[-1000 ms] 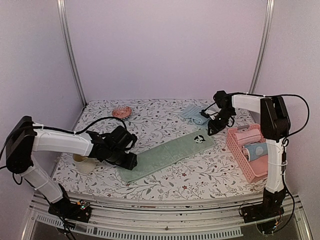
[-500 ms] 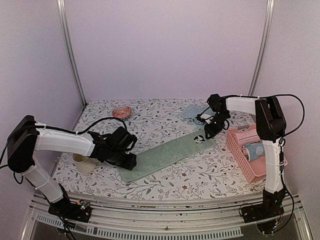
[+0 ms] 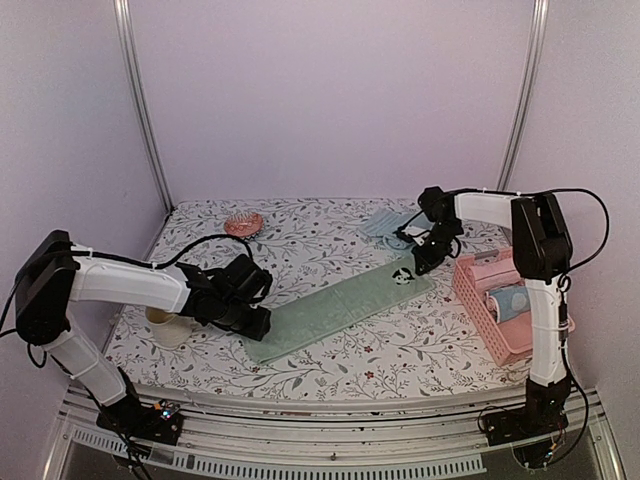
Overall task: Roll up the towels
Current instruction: Smooth out the towel at the center of the board, then pick up the towel from the center of the board.
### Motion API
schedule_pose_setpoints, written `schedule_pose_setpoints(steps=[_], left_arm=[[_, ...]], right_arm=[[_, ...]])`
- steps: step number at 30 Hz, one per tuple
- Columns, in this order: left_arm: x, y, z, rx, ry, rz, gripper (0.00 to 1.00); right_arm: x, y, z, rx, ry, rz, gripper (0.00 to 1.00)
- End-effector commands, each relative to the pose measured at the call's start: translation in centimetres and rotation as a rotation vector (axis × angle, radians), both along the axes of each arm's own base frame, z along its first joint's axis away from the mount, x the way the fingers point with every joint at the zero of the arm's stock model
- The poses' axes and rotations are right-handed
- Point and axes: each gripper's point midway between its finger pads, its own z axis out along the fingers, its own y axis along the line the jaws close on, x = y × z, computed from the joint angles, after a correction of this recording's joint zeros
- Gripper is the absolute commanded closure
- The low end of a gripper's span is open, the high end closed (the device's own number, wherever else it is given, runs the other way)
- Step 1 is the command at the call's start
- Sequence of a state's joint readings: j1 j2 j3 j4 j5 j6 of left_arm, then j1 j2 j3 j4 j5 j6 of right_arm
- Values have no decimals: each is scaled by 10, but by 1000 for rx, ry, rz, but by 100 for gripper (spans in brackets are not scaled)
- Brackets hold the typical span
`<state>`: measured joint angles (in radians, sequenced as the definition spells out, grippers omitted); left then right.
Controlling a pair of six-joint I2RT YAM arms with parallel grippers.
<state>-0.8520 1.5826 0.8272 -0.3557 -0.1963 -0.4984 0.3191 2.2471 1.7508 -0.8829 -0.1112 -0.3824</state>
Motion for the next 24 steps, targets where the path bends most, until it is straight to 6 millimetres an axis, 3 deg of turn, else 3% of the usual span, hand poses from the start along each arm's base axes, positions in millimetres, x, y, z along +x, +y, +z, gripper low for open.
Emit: schedule_pose_setpoints(steps=[1,8,24], left_arm=[[-4,2,-5,26,3,-2,57],[-4,5,-7,37,-1,2,57],[0,14,-6,96,-14,19,57]], right_arm=[[8,-10,7,7,-2,-15,97],[13,7,60,126,-49,9,97],[34,-32,93,36,-131,-65,97]])
